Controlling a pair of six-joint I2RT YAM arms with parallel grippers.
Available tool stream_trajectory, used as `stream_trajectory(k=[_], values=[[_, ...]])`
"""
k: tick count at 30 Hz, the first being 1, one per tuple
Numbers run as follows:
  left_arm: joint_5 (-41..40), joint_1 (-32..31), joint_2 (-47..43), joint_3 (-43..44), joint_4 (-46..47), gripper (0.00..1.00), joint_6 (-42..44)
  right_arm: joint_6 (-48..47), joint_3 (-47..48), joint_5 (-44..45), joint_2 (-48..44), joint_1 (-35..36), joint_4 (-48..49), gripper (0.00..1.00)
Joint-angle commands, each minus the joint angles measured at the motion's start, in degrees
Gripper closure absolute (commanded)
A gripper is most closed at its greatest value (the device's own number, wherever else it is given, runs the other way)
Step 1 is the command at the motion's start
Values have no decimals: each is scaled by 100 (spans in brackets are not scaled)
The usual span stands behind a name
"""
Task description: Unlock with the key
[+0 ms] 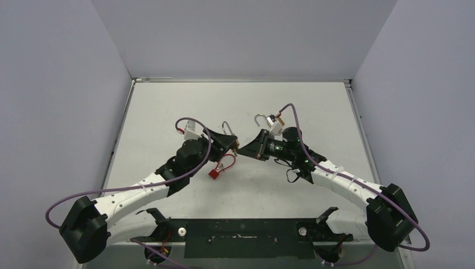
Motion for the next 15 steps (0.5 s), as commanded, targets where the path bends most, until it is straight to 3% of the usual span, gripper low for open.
stream_trajectory(k=[1, 6, 8, 10, 13, 15], values=[[1022, -144, -459, -143, 2095, 96, 55, 1628, -408, -180, -561, -289, 2185, 100], [1213, -132, -453, -167, 2923, 96, 65, 2672, -884, -256, -878, -427, 3037, 100], [1216, -130, -469, -91, 2950, 96, 187, 2467, -764, -343, -931, -427, 2814, 100], [1212, -137, -509, 1, 2828, 96, 452, 1792, -514, -303, -1064, -427, 1962, 98], [1206, -140, -616, -6, 2951, 96, 869, 180, -8, 108, -1384, -423, 187, 69], [1187, -130, -709, 15, 2794, 96, 1238, -729, 126, 212, -1653, -437, -481, 50]])
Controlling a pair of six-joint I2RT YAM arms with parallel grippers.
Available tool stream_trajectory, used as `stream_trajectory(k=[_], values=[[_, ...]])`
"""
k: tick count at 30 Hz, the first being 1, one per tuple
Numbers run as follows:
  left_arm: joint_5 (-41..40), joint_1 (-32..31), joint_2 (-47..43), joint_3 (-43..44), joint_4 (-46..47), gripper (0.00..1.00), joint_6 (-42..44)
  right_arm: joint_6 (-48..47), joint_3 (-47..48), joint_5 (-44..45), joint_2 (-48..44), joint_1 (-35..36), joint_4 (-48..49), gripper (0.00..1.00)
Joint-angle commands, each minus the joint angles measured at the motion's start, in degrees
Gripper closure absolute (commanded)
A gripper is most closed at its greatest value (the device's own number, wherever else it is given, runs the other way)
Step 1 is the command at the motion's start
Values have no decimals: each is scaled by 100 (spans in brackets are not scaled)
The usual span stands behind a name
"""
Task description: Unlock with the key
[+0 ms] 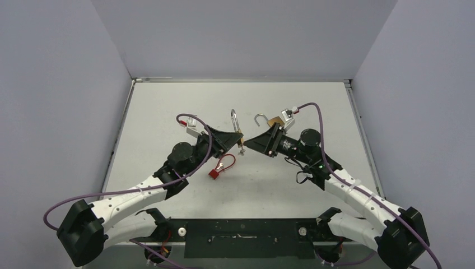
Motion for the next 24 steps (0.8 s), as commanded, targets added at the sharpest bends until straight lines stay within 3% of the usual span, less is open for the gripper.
stream_trajectory(k=[1, 5, 12, 18, 24], values=[[395, -99, -452, 282, 824, 96, 1015, -2219, 599, 570, -723, -119, -1534, 44], [592, -96, -622, 344, 451, 95, 1982, -3034, 724, 506, -1145, -133, -1863, 31], [1340, -95, -653, 763, -446, 95, 3283, -3190, 1342, 868, -1010, -134, -1931, 21], [2281, -121, -611, 784, -79, 95, 3630, -3160, 1983, 886, -351, -137, -2386, 20], [2638, -169, -673, 719, 104, 95, 3780, -3013, 2061, 715, -216, -137, -2612, 20]])
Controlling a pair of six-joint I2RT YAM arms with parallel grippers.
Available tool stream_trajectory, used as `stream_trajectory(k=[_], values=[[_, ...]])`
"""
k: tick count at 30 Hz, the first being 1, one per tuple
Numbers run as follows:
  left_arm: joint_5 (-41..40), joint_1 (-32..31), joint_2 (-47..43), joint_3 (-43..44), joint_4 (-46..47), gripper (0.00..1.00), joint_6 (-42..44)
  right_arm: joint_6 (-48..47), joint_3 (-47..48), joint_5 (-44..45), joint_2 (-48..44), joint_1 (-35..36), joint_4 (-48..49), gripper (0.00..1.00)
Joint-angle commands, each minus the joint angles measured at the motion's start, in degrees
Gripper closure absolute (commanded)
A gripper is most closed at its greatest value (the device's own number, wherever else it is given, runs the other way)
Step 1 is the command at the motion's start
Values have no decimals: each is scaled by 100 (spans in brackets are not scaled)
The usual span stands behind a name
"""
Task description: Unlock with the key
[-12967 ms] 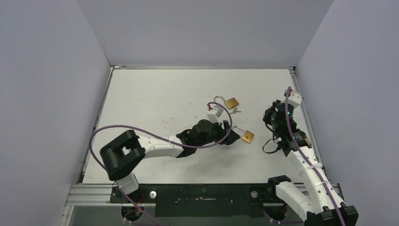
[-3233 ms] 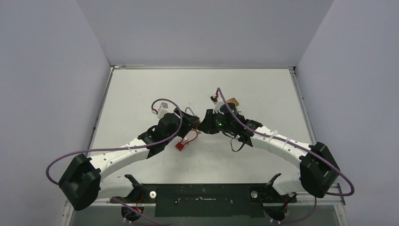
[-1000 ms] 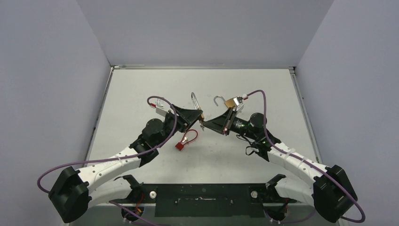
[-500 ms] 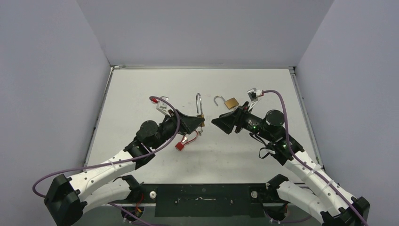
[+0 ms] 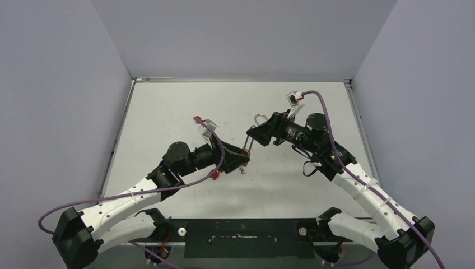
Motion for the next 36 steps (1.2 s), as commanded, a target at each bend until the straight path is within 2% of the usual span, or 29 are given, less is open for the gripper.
stream_trajectory(k=[1, 6, 11, 19, 21, 22, 25, 31, 32, 36], values=[[545, -36, -191, 375, 920, 95, 271, 21, 272, -49, 50, -23, -276, 21], [640, -36, -211, 315, 1071, 95, 299, 65, 253, -117, 92, -25, -475, 38], [636, -38, -202, 247, 1164, 95, 187, 114, 91, -211, 51, -34, -294, 66], [524, -35, -255, -26, 1201, 93, -46, 499, -269, -601, -30, -43, 830, 91], [450, -35, -258, -94, 1194, 86, -129, 536, -339, -619, -18, -50, 1024, 98], [387, -35, -258, -127, 1179, 79, -172, 556, -374, -626, -10, -70, 1093, 100], [85, -36, -299, -282, 1095, 50, -285, 652, -483, -638, 46, -125, 1276, 100], [-603, -32, -518, -691, 915, 6, -312, 716, -663, -435, 68, -172, 1228, 100], [-731, -27, -546, -720, 846, 3, -316, 696, -691, -383, 67, -186, 1184, 100], [-989, -26, -588, -752, 639, 3, -292, 613, -819, -96, 39, -266, 820, 100]])
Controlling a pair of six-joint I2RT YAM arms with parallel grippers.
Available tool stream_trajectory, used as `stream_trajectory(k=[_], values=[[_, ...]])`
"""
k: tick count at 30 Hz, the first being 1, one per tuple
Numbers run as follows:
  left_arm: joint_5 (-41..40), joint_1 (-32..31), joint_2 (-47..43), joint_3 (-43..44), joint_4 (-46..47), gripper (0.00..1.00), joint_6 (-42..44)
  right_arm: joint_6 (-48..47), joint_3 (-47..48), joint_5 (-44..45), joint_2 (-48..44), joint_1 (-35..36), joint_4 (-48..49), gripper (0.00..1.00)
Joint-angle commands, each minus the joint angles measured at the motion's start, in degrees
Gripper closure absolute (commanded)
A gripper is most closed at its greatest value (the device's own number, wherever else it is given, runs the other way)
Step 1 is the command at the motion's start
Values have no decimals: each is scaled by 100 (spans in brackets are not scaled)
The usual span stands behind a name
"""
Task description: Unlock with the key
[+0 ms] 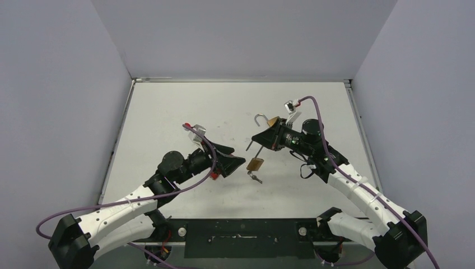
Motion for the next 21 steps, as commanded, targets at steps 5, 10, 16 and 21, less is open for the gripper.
stream_trajectory(k=[5, 10, 16, 21], values=[[-628, 0, 92, 14, -205, 3, -162, -129, -247, 742, -188, -282, -258, 100], [-706, -8, 297, -43, -349, 3, -341, -115, -660, 720, -274, -858, -736, 100], [-756, -9, 481, -68, -506, 3, -502, -73, -832, 521, -55, -1568, -1085, 100], [-799, -4, 562, -53, -675, 3, -567, 25, -856, 186, 685, -2066, -613, 100]])
